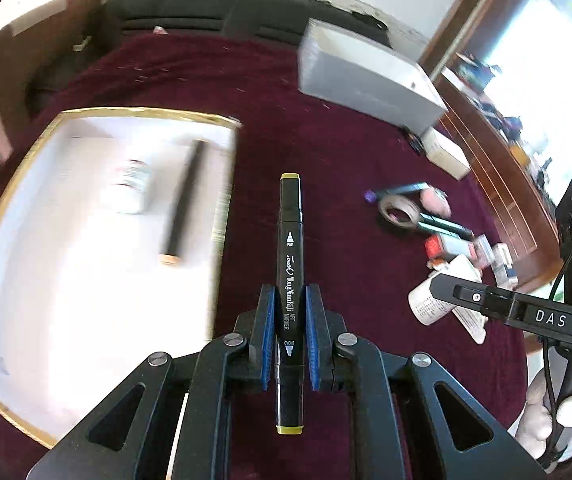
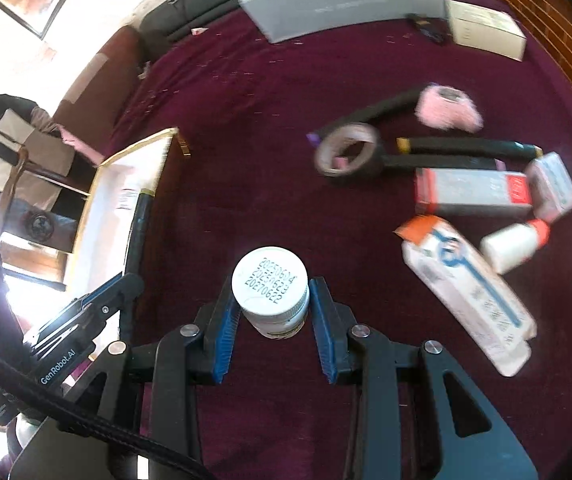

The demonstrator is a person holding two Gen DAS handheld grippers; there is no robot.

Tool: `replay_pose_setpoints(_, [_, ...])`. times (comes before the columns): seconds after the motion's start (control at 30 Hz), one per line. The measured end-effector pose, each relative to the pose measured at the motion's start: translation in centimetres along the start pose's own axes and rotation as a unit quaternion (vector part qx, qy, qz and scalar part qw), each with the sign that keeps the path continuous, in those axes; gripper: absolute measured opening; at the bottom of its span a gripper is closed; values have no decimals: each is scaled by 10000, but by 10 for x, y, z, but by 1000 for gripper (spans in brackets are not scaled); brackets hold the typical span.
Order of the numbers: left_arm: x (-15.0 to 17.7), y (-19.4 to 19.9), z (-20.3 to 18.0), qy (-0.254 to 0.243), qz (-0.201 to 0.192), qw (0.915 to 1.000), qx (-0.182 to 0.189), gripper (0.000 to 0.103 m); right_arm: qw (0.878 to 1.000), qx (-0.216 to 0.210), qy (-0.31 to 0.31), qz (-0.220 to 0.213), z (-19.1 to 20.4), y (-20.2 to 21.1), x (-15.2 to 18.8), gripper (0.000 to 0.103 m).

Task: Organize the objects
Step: 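Carry the marker and jar into the white tray and open both grippers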

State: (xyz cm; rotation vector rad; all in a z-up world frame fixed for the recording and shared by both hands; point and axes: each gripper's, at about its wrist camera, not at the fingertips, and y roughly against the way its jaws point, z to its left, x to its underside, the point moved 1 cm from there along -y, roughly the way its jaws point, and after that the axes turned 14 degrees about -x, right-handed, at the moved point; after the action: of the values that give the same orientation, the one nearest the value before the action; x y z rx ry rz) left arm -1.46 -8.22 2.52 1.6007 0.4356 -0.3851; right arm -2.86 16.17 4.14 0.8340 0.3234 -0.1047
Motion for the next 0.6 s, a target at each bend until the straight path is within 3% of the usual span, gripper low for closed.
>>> replay_pose_setpoints(0.3, [-31, -1, 98, 505, -237, 9967, -582, 12, 9984, -300, 412, 245, 66, -42, -15, 33])
replay_pose_setpoints(0.6, [-63, -53, 142, 515, -88, 9951, -837, 12, 9957, -675, 417, 476, 126, -112, -47, 33])
